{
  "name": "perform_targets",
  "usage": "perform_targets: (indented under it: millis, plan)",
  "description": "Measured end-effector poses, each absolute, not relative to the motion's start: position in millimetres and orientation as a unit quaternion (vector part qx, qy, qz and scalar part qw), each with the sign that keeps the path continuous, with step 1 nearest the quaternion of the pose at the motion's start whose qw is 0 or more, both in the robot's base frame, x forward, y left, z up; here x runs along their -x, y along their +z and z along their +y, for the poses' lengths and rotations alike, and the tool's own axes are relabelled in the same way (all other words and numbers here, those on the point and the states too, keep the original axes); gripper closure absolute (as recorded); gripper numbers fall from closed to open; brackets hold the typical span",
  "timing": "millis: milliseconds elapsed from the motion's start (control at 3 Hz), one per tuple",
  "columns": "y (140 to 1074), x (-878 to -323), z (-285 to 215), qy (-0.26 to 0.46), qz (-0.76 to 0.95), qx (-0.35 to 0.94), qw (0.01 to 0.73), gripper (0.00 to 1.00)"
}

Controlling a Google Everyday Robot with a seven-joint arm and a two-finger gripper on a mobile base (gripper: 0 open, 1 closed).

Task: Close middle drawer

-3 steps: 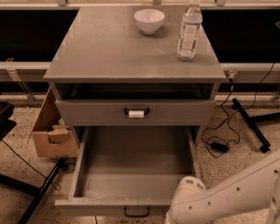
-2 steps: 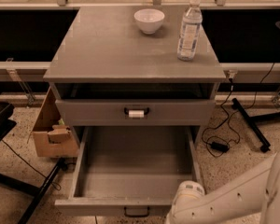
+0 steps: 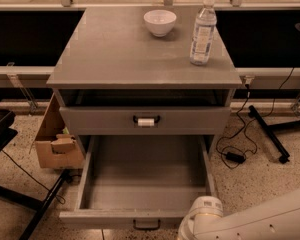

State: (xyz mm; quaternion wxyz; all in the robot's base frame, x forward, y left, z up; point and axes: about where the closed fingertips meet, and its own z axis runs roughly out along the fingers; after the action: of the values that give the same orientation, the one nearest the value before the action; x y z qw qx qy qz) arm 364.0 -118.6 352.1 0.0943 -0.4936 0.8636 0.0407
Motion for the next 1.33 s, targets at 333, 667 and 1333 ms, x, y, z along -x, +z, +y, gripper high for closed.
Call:
perform_targets:
  millis: [333, 667, 1333]
  plan:
    - [372, -404, -122, 0.005, 0.847, 0.512, 0.146, 1.0]
    - [384, -426, -123, -0.009, 0.836, 0.52, 0.176, 1.0]
    - [377, -494, -100, 0.012, 0.809, 0.537, 0.238, 1.0]
